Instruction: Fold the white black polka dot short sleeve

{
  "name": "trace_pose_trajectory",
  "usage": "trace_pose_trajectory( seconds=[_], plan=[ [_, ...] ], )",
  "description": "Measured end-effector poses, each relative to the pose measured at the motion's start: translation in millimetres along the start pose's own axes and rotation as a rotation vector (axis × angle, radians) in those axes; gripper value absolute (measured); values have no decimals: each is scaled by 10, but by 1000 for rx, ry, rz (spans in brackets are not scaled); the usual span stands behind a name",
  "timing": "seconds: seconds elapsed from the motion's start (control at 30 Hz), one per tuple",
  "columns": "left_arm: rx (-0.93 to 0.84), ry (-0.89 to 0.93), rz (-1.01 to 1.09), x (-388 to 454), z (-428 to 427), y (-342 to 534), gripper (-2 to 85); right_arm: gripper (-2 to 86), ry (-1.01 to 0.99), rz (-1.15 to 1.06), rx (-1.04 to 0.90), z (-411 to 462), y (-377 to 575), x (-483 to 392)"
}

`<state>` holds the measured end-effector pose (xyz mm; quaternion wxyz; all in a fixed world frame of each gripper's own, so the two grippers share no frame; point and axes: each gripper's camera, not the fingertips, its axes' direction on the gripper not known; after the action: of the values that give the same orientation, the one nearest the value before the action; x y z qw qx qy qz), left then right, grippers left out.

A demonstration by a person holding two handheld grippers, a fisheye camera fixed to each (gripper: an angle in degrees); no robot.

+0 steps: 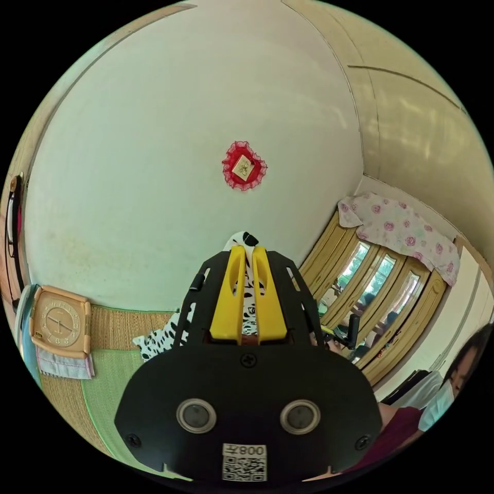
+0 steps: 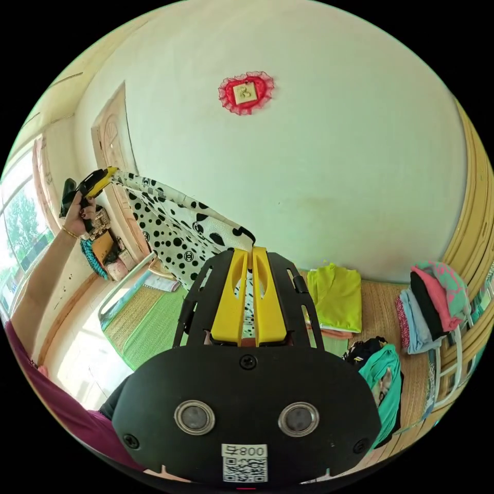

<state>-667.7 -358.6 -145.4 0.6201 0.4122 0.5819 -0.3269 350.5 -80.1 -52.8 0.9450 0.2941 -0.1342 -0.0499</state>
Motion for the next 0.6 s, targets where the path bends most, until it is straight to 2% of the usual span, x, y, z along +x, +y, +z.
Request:
trace_pose_trajectory(
  seconds=[0.13, 0.3, 0.4, 0.53, 0.6],
  plan=[
    [-33, 47, 54, 13, -532, 215, 21, 16, -19, -64, -13, -247, 333, -329],
    [-162, 32, 45, -178, -1196, 1120, 22, 16, -94, -81, -204, -103, 1570, -698],
    [-289, 37, -137, -519, -1510, 1926, 22, 16, -109, -9, -345, 90, 2382, -752],
    [-481, -15, -477, -1053, -1858, 3117, 21, 15, -166, 118, -544, 347, 3264, -722],
    [-509, -39, -609, -1267, -1988, 3489, 21, 14, -179, 141, -680, 565, 3650, -737]
  ],
)
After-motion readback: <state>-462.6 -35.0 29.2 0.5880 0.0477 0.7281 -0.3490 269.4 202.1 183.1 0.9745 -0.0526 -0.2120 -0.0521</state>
